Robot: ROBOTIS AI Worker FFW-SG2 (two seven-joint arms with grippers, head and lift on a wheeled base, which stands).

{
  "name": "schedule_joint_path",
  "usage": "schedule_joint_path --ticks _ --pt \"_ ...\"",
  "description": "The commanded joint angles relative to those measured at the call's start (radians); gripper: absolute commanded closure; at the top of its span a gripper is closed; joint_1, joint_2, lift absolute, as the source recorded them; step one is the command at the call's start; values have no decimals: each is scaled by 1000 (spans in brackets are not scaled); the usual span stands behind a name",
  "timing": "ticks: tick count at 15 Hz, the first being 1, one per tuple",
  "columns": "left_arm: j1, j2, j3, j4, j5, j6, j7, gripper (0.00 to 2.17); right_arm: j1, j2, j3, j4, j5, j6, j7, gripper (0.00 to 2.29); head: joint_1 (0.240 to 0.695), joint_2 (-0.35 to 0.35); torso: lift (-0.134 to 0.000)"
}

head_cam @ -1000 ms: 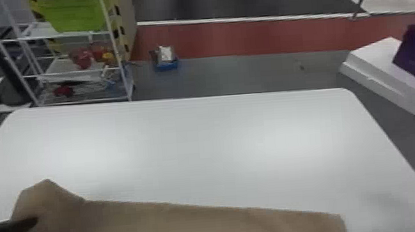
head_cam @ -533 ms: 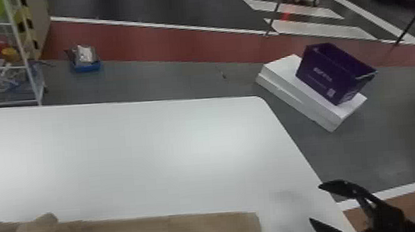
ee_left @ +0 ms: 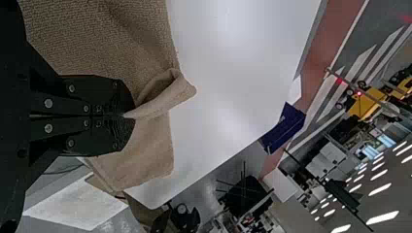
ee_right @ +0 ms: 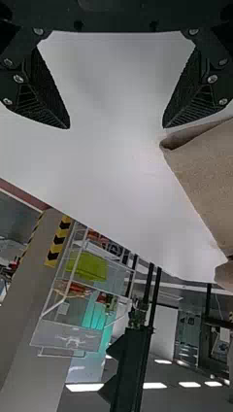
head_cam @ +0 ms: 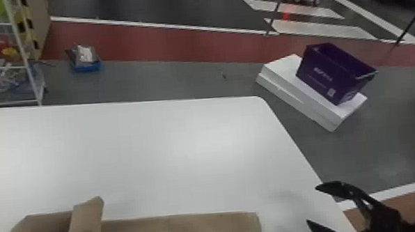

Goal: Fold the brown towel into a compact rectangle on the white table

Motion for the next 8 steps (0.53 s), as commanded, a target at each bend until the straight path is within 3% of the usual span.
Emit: schedule_joint_path --ticks 1,8 --pt "-1 -14 -45 -13 -6 49 6 2138 1 1 2 1 8 0 5 201 695 -350 -123" --pt "31 -14 -143 -10 -6 43 80 2138 -4 1 12 2 9 -6 5 201 695 -350 -123"
